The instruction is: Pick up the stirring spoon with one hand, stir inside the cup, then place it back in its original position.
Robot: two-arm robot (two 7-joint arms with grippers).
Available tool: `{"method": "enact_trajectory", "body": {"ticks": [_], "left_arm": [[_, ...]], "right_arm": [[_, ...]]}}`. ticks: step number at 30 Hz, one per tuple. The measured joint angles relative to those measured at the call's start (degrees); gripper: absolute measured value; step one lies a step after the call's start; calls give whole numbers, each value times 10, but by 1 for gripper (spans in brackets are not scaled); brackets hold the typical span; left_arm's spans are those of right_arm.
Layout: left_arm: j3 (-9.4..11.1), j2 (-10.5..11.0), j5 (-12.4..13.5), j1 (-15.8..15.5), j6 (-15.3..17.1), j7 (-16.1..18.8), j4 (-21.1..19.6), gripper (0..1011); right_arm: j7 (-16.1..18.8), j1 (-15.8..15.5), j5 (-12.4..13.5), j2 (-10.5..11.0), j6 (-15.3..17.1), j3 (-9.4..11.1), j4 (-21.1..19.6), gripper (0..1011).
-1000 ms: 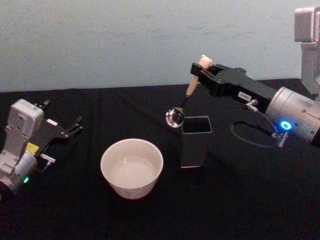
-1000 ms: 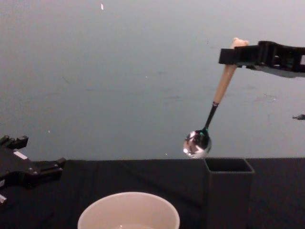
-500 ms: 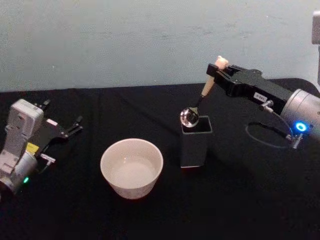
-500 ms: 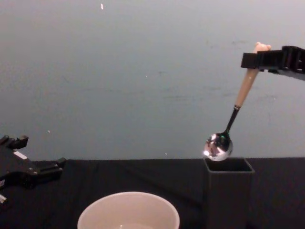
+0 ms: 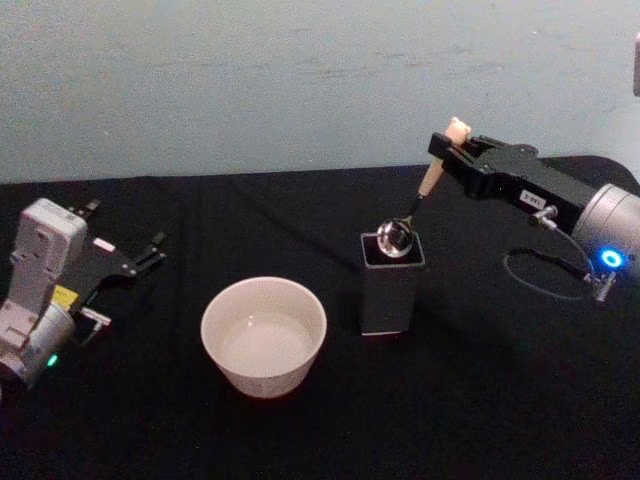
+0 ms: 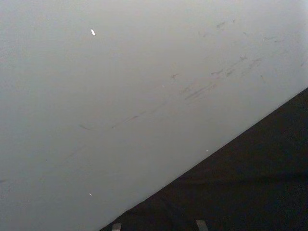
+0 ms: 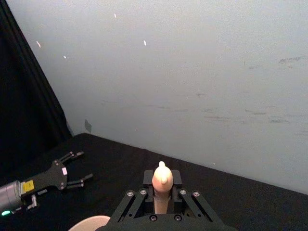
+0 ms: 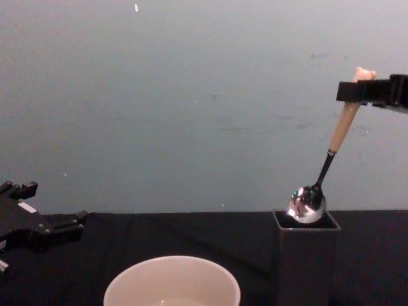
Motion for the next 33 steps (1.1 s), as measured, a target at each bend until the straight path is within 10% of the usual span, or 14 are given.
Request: {"method": "enact_trajectory", "body": {"ticks": [33], "left_arm": [[0,0,0,0,0,0,0,1001]], "right_arm": [[26,10,-97,-11,23,-54,49,207]]}}
